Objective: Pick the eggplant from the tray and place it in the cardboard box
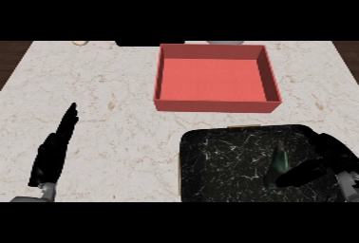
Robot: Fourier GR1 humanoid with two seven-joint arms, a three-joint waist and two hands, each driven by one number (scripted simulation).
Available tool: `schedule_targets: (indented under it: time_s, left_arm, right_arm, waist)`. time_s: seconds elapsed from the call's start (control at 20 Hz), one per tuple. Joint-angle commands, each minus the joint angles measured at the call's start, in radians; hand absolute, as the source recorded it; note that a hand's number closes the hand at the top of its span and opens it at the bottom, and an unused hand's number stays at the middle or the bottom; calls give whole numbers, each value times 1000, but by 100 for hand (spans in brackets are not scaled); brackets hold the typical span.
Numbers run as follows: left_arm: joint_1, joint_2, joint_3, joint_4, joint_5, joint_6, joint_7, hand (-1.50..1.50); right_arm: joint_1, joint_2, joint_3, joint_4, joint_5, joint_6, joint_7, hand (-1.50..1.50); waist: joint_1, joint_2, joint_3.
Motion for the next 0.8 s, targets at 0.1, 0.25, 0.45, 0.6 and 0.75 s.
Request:
schedule_targets:
  time_s: [0.1,0.25,0.45,0.6,0.75]
  left_arm:
    - [32,16,33,-52,-6,-38,25,0]
    - [-29,-40,10,23,-33,-20,19,0]
    - [-11,-21,43,-2,-25,-43,25,0]
    - [-27,-34,42,-25,-40,-39,57,0]
    - [-4,-53,29,-40,-65,-34,44,0]
  right_arm:
    - [-7,42,-13,12,44,12,115,-150]
    - [-9,77,20,-56,70,-12,193,-150]
    - [-5,112,20,44,118,-18,120,-150]
    - [6,146,31,48,139,-19,130,-150]
    - [3,194,47,61,191,-50,121,-150]
  waist:
    - [1,-1,0]
    - [-4,0,0]
    - [0,0,0]
    - [-1,0,0]
    - [1,0,0]
